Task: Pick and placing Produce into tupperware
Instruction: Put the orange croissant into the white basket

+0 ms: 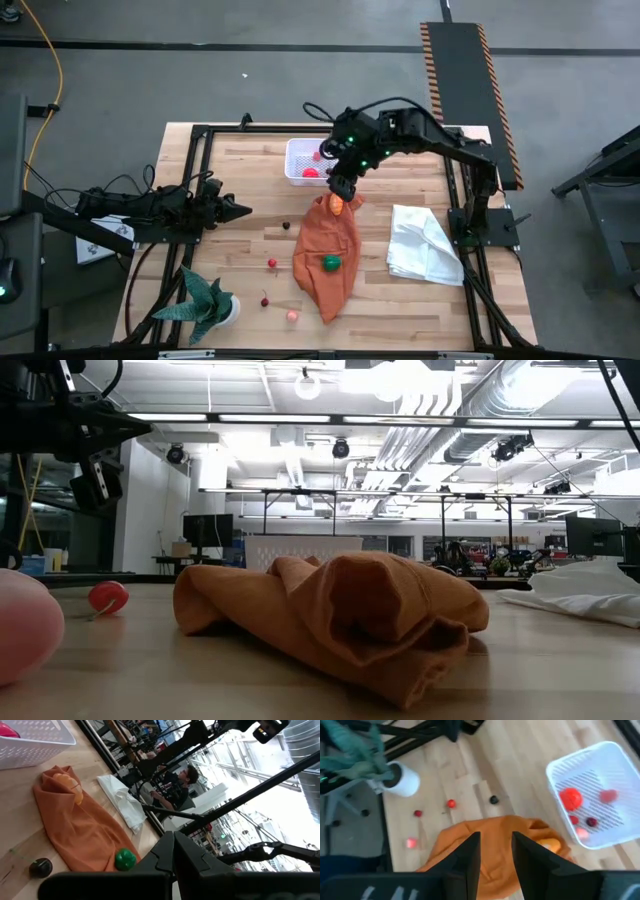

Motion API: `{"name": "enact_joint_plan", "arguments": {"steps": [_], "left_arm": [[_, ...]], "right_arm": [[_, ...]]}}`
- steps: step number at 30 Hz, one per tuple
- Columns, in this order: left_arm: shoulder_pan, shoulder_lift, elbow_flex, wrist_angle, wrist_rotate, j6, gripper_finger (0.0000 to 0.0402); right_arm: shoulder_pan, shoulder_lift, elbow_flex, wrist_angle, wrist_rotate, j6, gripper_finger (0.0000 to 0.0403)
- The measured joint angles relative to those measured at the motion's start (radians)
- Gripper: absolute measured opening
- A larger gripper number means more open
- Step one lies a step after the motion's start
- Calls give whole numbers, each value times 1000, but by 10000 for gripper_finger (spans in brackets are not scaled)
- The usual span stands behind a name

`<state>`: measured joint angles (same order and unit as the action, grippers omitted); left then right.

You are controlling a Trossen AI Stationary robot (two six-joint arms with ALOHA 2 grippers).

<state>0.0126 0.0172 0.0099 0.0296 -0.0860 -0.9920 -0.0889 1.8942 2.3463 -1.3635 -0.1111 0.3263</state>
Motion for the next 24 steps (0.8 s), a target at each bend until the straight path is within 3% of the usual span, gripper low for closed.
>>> {"name": "enact_joint_plan", "arguments": {"steps": [12,24], "left_arm": [[0,0,0,0,0,-11,1],[0,0,0,-1,0,1,1]], "right_arm": [[26,0,0,-112,35,309,99],[17,8,0,-159,155,535,99]]}}
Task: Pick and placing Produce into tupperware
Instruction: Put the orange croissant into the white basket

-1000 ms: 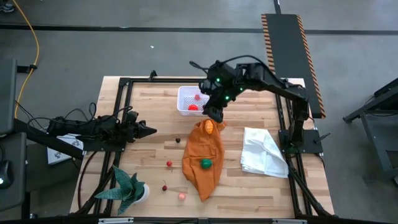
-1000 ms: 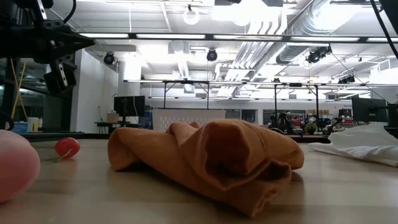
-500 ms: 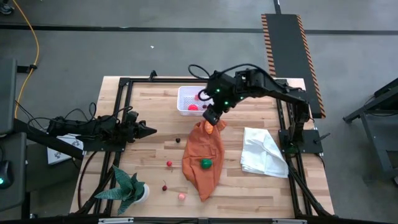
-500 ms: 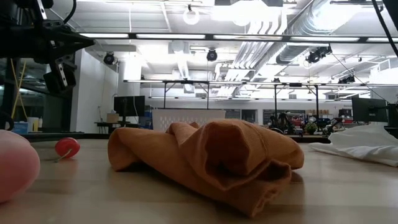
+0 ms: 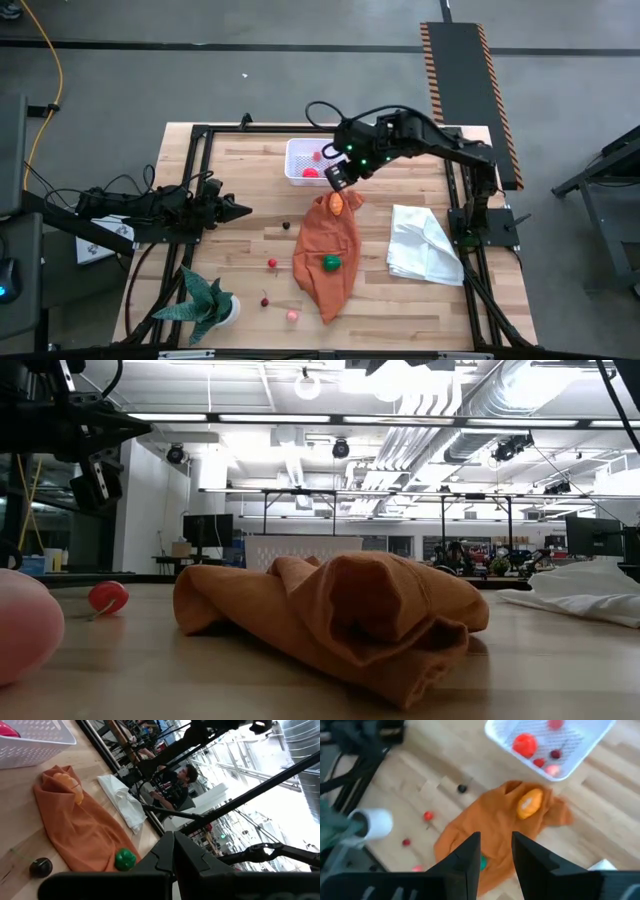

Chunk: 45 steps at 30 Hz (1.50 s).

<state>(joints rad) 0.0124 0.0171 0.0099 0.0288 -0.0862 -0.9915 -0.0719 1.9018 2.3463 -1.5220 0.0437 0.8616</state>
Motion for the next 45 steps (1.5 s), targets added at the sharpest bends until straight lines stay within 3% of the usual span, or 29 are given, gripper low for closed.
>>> {"name": "enact_joint_plan", "arguments": {"steps": [5,13,30,36,40,45], "left_arm": [[0,0,0,0,0,20,1],[0,0,0,-4,30,19,1],[0,0,0,-15,82,86,1],[0,0,0,-18,101,105,1],[0,0,0,-18,101,104,1],[0,0,0,-18,102,101,1]], "right_arm": [[2,26,0,-1,105,82,99],[3,88,0,-8,124,242,99],[14,203,0,8,11,440,101],[14,226,0,-1,11,454,155],[14,228,0,-48,74,548,200],[13,240,2,-42,105,576,223]]}}
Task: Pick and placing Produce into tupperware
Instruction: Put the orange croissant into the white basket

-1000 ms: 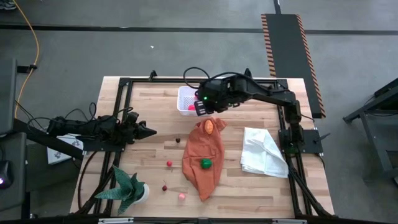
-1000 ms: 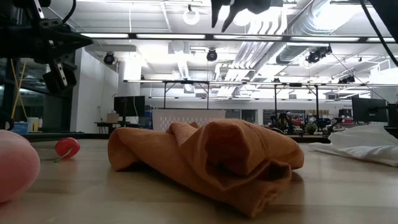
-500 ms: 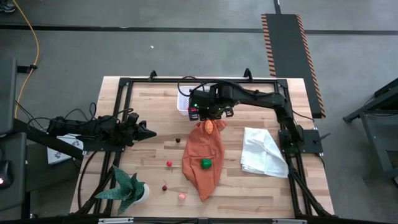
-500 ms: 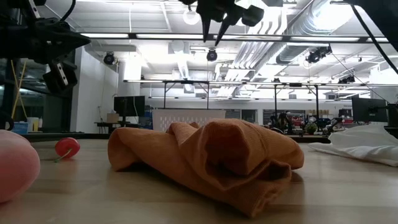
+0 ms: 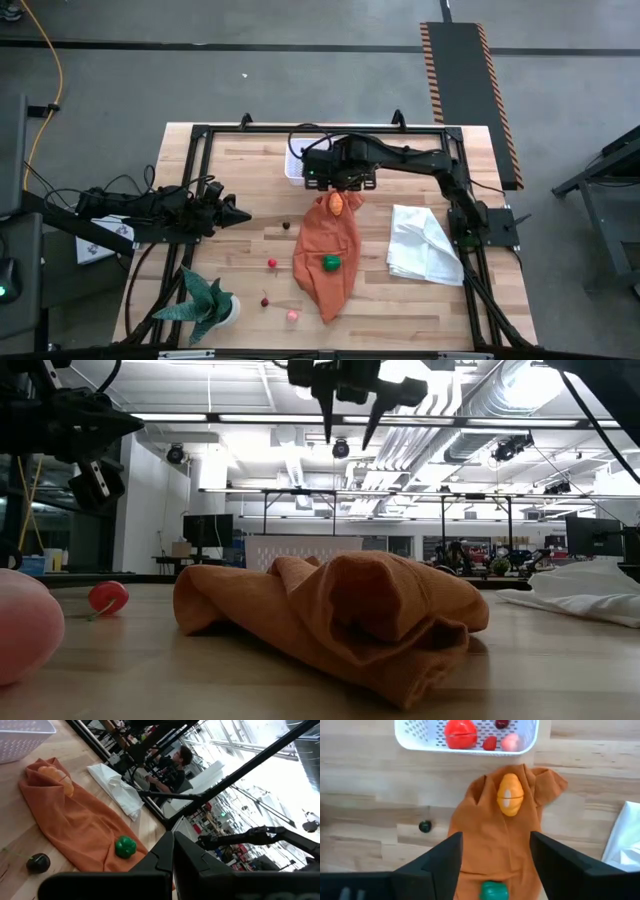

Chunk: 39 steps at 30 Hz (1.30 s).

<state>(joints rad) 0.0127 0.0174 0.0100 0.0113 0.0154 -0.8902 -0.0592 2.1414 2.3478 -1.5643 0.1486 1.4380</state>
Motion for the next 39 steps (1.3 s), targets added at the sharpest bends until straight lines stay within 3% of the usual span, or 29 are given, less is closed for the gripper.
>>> {"name": "enact_joint_plan", "arguments": {"steps": [9,15,20,39], "left_arm": [[0,0,0,1,11,0,1],[0,0,0,1,16,0,1],[0,0,0,2,19,-1,1],[0,0,0,8,48,3,1]], "right_arm": [[0,34,-119,12,-97,-3,225],[1,34,-259,156,-145,-22,225],[-1,34,-355,272,-142,-32,225],[-39,34,-527,421,-24,-33,225]]}}
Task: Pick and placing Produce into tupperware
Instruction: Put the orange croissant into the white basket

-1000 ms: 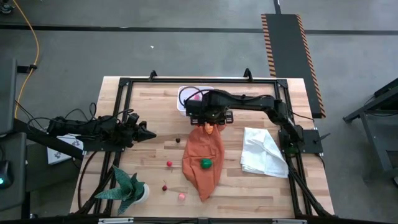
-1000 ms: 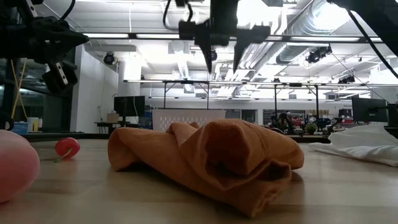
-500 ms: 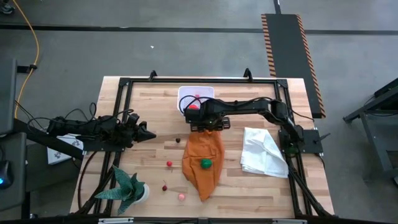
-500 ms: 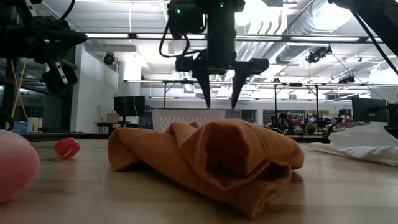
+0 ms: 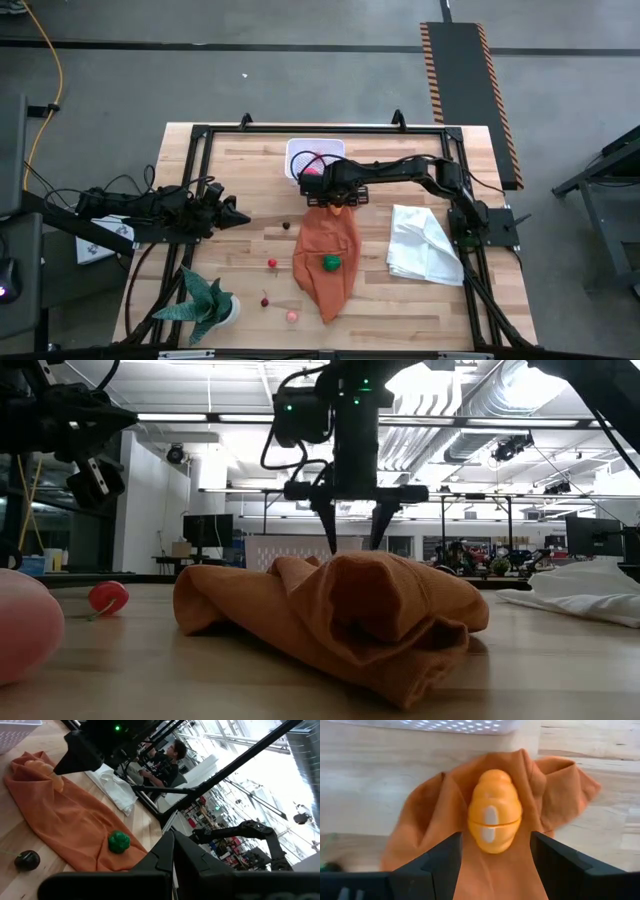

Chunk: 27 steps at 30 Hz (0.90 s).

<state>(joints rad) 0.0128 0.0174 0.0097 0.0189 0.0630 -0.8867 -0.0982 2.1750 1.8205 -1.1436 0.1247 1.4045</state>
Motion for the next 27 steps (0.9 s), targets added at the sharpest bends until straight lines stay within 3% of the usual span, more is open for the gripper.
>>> {"name": "enact_joint_plan", "arguments": {"steps": [17,27], "left_arm": [[0,0,0,1,1,0,1],[0,0,0,1,1,0,1]], "right_arm": [[10,-1,-5,42,94,12,225],[66,-1,-5,45,256,62,225]]}}
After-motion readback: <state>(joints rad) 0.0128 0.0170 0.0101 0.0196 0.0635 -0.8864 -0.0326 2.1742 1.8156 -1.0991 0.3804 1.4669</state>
